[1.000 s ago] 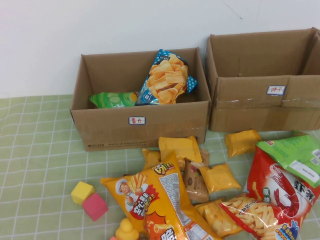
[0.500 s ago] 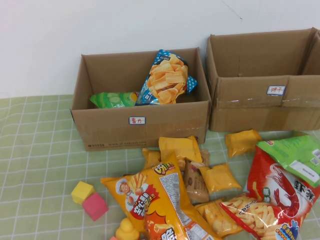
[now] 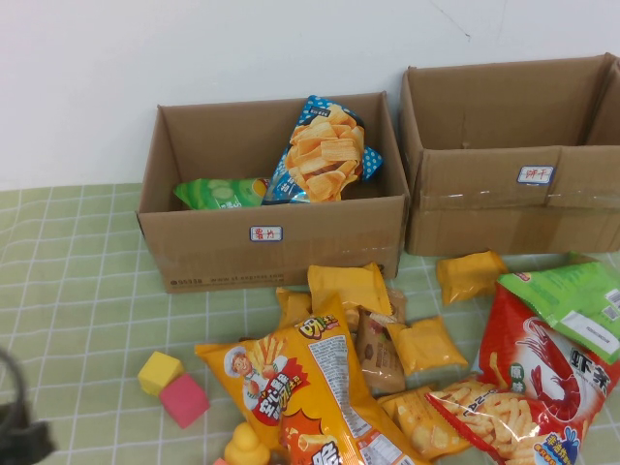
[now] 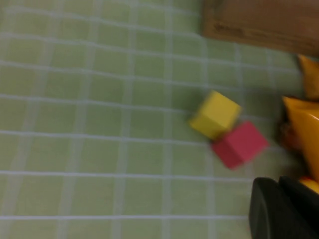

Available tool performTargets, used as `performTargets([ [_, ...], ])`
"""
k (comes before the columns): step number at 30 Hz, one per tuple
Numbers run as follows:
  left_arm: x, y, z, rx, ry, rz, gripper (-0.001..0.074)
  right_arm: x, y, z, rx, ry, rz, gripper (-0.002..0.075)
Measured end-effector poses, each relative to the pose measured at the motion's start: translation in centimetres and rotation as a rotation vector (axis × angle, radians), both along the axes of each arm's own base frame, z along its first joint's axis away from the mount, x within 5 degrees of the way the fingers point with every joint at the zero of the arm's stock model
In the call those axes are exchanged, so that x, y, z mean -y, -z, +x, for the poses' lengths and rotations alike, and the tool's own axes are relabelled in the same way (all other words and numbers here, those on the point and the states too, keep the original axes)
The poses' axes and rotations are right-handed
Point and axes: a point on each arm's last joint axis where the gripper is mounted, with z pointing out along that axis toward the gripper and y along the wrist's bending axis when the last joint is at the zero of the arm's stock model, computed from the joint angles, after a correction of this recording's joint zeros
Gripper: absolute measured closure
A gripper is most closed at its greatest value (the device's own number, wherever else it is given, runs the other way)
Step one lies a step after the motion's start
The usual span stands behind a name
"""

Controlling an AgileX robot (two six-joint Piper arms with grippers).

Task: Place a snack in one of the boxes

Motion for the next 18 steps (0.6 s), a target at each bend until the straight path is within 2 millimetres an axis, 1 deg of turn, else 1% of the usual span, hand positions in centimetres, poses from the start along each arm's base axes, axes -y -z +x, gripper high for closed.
performTargets([
  [3,1.2,0.8,1.5,-0.053,0.085,-0.106,0.0737,-0.1,0.1,0.5,-0.012,-0.002,0.022,0.0728],
  [6,2.4,1.4,3.0,-0.063,0.191,-0.208,0.0737,-0.3,0.2,0.8,-0.029,-0.004,0.058,0.0728],
  [9,3.3,1.7,4.6,-0.025,0.268,-0.295,0.0737,-0.3,0.2,0.9,-0.024,-0.004,0.067,0.0728],
  [12,3.6,2.2,6.0,0.011,0.284,-0.348,0.0725,-0.3,0.1,1.0,-0.013,-0.004,0.07,0.0728],
  [15,3.6,2.9,7.2,0.021,0.269,-0.377,0.0671,-0.3,-0.1,1.0,0.0,-0.003,0.071,0.0728],
  [16,3.6,3.2,7.6,0.02,0.264,-0.383,0.0635,-0.3,-0.1,1.0,0.002,-0.003,0.071,0.0728],
  [18,3.7,3.7,8.0,0.013,0.276,-0.383,0.053,-0.3,-0.1,1.0,0.002,-0.003,0.073,0.0728],
])
